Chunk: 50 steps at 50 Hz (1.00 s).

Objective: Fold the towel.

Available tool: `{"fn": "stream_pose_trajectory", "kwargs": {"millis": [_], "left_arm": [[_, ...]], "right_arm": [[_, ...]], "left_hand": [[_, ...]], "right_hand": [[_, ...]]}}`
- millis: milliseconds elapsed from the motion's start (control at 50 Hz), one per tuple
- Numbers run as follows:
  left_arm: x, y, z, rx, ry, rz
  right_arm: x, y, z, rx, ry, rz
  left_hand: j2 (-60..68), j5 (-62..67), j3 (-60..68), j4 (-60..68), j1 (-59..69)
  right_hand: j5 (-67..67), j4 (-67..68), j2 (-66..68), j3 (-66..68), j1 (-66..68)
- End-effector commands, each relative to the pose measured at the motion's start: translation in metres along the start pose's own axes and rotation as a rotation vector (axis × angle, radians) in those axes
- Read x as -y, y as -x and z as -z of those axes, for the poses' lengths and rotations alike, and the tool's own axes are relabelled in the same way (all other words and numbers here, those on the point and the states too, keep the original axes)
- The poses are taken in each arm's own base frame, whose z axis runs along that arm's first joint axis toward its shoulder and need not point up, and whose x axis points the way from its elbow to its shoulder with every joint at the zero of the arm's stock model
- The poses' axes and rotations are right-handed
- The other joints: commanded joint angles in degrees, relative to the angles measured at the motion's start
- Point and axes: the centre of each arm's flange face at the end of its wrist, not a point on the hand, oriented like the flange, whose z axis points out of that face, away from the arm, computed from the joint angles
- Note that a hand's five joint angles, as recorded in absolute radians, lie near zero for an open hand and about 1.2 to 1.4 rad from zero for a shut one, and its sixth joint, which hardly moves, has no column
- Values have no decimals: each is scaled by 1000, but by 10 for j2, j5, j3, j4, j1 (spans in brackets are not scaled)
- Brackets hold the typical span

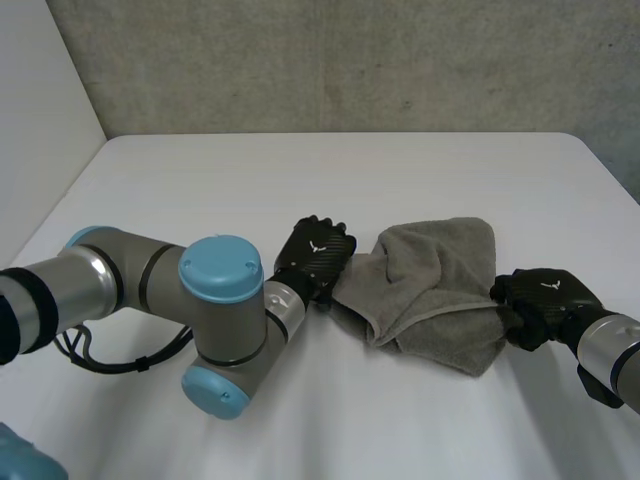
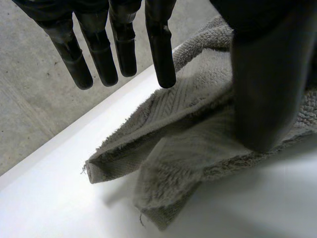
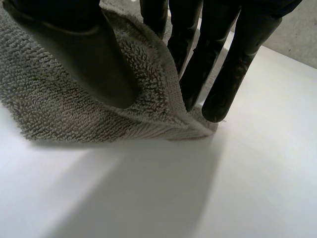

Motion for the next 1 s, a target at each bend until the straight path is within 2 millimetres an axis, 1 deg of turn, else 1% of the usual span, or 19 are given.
{"fn": "stream_pose_trajectory", "kwargs": {"millis": [20, 120, 180, 200, 220, 240, 260, 280, 400, 440, 540, 640, 760, 920, 940, 960, 980, 1000], "left_arm": [[3, -1, -7, -4, -23, -2], [4, -4, -10, -13, -32, -3], [1, -6, -12, -17, -27, -3], [-1, -6, -13, -16, -25, -3], [-1, -7, -13, -18, -24, -2], [-1, -7, -13, -18, -24, -2], [-1, -7, -13, -20, -25, 1], [0, -7, -13, -22, -29, 4], [7, -12, -10, -33, -43, 3], [12, -16, -7, -49, -54, 0], [17, -18, -4, -54, -60, -1], [17, -24, 2, -70, -49, -2], [16, -32, 6, -89, -41, -4], [11, -34, 4, -93, -34, -4], [11, -34, 4, -93, -34, -4], [11, -34, 4, -93, -34, -4], [13, -33, 3, -91, -40, -4], [15, -33, 1, -91, -53, -5]], "right_arm": [[-1, -1, 1, -3, 1, 1], [-2, 0, 1, 0, 5, 4], [0, -1, 0, -3, -2, 12], [0, -1, 0, -3, -2, 12], [2, -2, 0, -4, -6, 13], [3, -3, -1, -5, -9, 17], [3, -3, -1, -5, -9, 17], [4, -3, -1, -6, -15, 21], [6, -4, -2, -9, -19, 25], [6, -5, -3, -11, -20, 25], [3, -6, -4, -9, -9, 22], [1, -6, -5, -8, -3, 21], [0, -6, -5, -9, 0, 46], [1, -6, -6, -8, -1, 48], [2, -6, -6, -9, -4, 49], [3, -7, -6, -11, -8, 52], [3, -7, -6, -11, -8, 52], [6, -8, -7, -14, -19, 57]], "left_hand": [[11, 4, 10, 12, 5], [11, 4, 10, 12, 5], [18, 11, 17, 19, 12], [45, 38, 44, 45, 38], [102, 95, 101, 102, 95], [102, 95, 101, 103, 96], [152, 145, 151, 153, 146], [168, 161, 167, 168, 161], [153, 146, 152, 153, 146], [148, 141, 147, 148, 141], [143, 136, 142, 143, 136], [86, 79, 84, 86, 79], [84, 77, 83, 84, 77], [106, 98, 104, 106, 99], [162, 155, 161, 163, 156], [163, 156, 162, 163, 156], [343, 336, 342, 343, 336], [526, 519, 525, 526, 520]], "right_hand": [[4, 8, 7, 11, -1], [4, 8, 7, 11, -1], [5, 10, 9, 12, 1], [5, 10, 9, 12, 1], [7, 12, 10, 14, 3], [12, 17, 15, 19, 8], [12, 17, 15, 19, 8], [14, 18, 17, 21, 9], [11, 15, 14, 17, 6], [10, 15, 14, 17, 6], [7, 12, 10, 14, 3], [5, 10, 9, 12, 1], [4, 8, 7, 11, -1], [10, 15, 14, 17, 6], [22, 27, 25, 29, 18], [76, 80, 79, 82, 71], [76, 81, 79, 83, 72], [134, 138, 137, 141, 129]]}}
